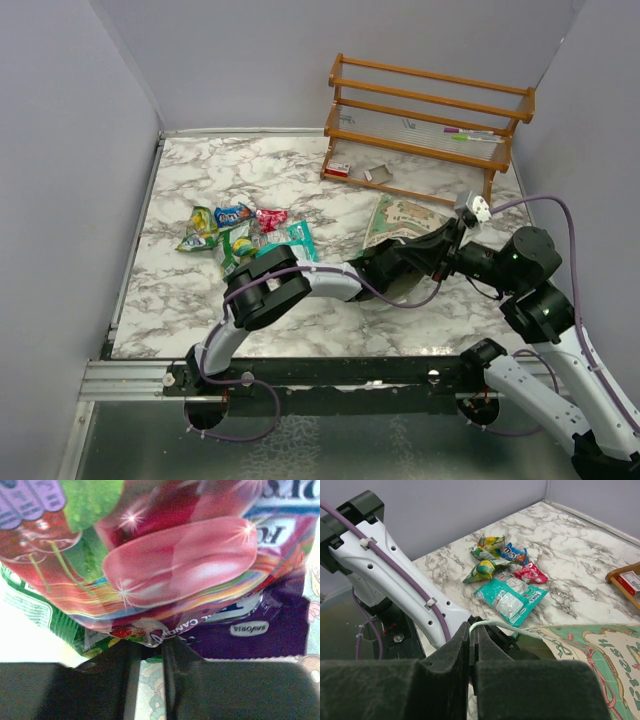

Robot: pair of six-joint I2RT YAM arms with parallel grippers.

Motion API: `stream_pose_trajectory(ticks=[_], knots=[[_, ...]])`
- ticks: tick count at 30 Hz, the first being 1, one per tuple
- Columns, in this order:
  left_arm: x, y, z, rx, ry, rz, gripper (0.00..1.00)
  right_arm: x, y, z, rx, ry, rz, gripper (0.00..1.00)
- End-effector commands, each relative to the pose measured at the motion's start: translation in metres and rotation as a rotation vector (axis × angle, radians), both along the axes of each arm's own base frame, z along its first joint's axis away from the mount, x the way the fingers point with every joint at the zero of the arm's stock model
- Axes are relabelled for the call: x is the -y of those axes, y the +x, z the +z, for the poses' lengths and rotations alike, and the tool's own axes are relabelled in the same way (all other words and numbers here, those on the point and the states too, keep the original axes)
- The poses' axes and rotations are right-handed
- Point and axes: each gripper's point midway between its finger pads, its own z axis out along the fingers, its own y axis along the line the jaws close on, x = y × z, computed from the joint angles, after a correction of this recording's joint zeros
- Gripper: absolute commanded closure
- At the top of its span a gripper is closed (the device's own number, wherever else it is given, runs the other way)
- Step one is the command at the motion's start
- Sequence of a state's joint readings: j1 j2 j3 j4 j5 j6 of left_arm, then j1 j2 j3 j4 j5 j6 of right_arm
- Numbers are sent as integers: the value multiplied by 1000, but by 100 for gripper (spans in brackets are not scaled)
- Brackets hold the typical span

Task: Take the snacks out of the paper bag
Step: Take out the snack from the paper bag.

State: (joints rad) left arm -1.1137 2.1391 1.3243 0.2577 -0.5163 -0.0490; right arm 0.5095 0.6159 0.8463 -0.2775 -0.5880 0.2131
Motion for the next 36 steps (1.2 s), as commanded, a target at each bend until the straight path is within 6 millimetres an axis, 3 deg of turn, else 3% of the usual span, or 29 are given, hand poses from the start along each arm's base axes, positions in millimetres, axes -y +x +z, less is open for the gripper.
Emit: stream_pose_trajectory(ticks=[1,3,10,20,21,36], knots=[[-21,-3,3,-25,36,13,85,-2,-15,32,77,60,51,98],[-24,-7,10,-30,23,14,100,-2,-13,31,78,57,46,98],[-26,-30,49,-51,-61,-43,100,1,-5,21,65,34,0,98],[-20,-82,90,-125,-197,-212,100,5,5,18,61,29,-55,98],[-20,-85,102,-114,-219,-225,100,6,6,19,63,28,-62,98],[-59,-125,170,-73,-364,-335,100,42,38,19,24,48,-362,98]])
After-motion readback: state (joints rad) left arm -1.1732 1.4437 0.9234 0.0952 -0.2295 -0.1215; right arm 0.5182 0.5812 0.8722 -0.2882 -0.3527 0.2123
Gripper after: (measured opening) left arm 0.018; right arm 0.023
